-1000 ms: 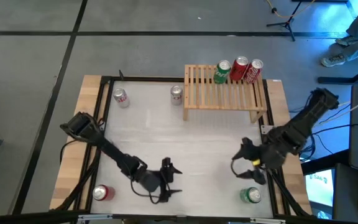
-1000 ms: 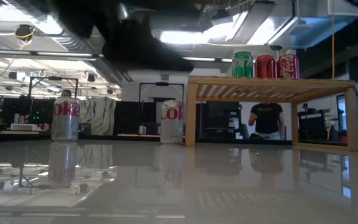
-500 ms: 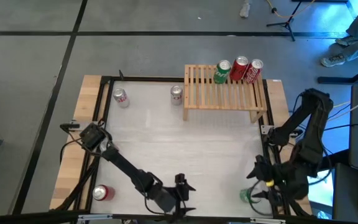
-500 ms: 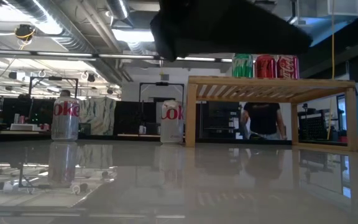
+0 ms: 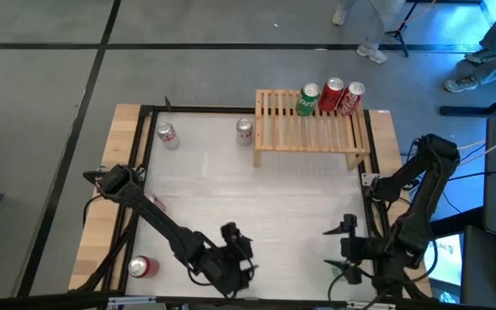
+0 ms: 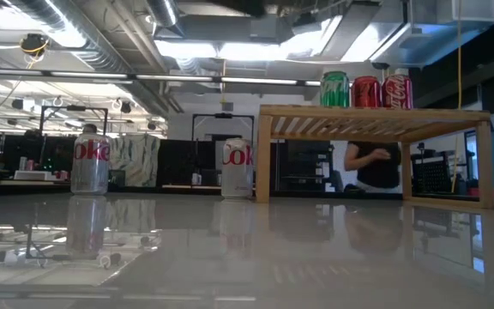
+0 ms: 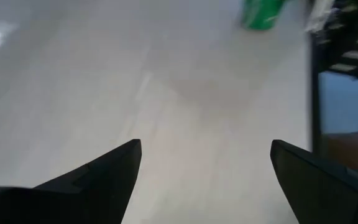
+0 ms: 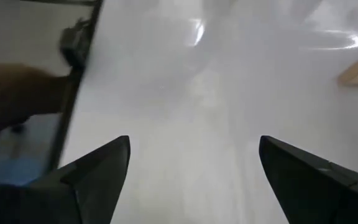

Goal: Place canned beverage on shelf
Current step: Put the right silver soda can on the shelf

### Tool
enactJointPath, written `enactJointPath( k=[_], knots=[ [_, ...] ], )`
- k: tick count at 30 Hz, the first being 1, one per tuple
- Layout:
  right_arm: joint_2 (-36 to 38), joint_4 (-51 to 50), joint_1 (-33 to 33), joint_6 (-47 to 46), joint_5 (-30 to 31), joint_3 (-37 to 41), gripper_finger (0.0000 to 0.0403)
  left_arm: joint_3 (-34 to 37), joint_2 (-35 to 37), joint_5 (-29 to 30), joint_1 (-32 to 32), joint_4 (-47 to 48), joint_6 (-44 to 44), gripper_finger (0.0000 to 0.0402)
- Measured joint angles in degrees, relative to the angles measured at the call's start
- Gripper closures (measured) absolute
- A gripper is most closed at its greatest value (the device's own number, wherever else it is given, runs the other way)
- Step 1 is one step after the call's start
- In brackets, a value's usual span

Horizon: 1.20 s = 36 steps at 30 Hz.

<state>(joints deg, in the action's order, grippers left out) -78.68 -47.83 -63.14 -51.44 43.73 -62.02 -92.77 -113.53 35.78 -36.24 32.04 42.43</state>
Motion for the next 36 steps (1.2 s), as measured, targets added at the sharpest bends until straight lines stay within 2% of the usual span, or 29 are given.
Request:
enactJointPath(
  k=[7, 14, 21, 26, 31, 34, 36],
  knots=[
    [-2.0, 1.5, 4.8, 4.9, 3.4, 0.0, 0.0052, -0.2, 2.7, 1.2, 1.9, 16.8, 9.6, 0.0054],
    [-3.8, 1.6, 9.5, 6.9, 3.5, 0.0, 0.0052, -0.1, 2.9, -2.6, 2.9, 30.8, 12.2, 0.0054],
    [-6.2, 1.7, 12.8, 8.7, 7.5, 0.0, 0.0052, 0.5, 8.2, -1.4, 4.4, 43.6, 15.7, 0.0054],
    [-7.5, 1.8, 16.2, 10.3, 7.7, 0.0, 0.0052, 6.3, 14.7, 0.1, 10.1, 41.3, 8.8, 0.0054],
    [-8.7, 1.9, 19.7, 11.0, 7.7, 0.0, 0.0052, 15.6, 22.5, -1.9, 20.4, 30.6, -6.5, 0.0054],
    [-9.2, 1.9, 21.2, 11.0, 7.7, 0.0, 0.0052, 21.5, 27.5, -5.6, 28.3, 20.2, -17.7, 0.0054],
    [-9.5, 1.9, 21.9, 11.0, 7.7, 0.0, 0.0052, 25.3, 30.5, -10.7, 33.9, 12.8, -25.9, 0.0054]
  ],
)
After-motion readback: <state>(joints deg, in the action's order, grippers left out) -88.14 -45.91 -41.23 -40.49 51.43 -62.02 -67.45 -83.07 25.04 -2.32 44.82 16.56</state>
